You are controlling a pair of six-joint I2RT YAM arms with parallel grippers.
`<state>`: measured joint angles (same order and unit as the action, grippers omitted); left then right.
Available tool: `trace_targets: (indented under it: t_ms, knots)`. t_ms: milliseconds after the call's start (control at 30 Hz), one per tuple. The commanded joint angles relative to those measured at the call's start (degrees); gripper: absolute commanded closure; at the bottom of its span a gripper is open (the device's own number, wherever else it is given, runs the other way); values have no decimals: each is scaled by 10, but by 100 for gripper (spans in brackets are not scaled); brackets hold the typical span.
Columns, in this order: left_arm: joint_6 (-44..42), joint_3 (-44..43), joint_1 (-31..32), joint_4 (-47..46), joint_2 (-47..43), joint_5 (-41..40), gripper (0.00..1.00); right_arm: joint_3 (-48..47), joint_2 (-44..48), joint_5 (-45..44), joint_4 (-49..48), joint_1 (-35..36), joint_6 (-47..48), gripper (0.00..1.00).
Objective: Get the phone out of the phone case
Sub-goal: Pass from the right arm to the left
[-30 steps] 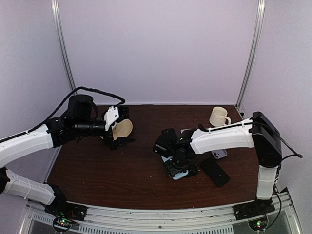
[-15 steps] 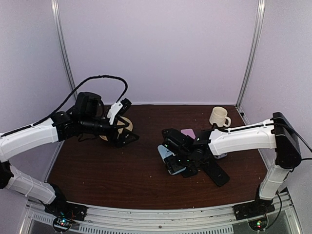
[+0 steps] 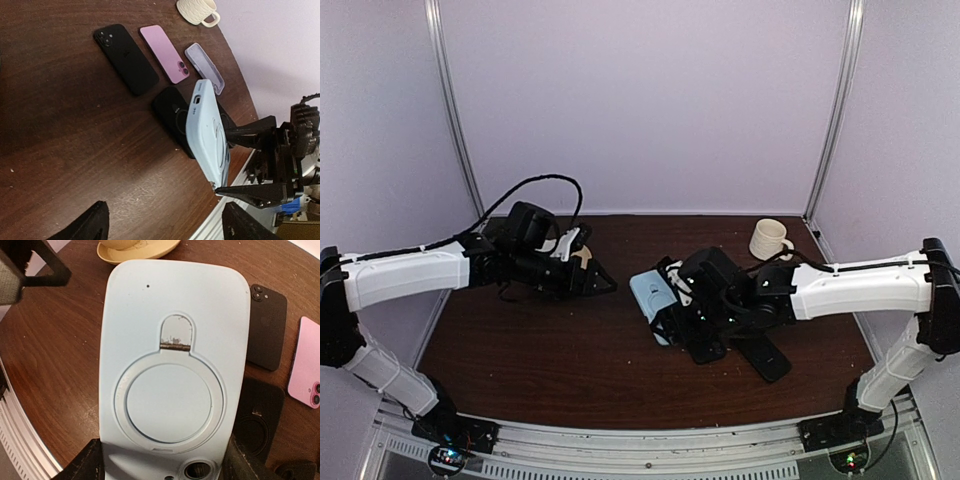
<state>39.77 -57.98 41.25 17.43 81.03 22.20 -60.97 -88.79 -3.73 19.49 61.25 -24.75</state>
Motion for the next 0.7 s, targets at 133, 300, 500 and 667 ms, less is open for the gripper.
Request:
trace_targets:
  t_ms: [133,300,500,667]
  knots:
    - [94,-20,2,-125,34,100,27,-4,35,32,-70,10,43,41]
    - [121,-22,2,-160,55,130,40,-11,37,32,-72,17,54,41]
    - [130,-22,2,-170,67,131,62,-12,44,27,-82,22,60,41]
    - [140,-21,2,-184,74,140,92,-16,46,20,-78,25,65,41]
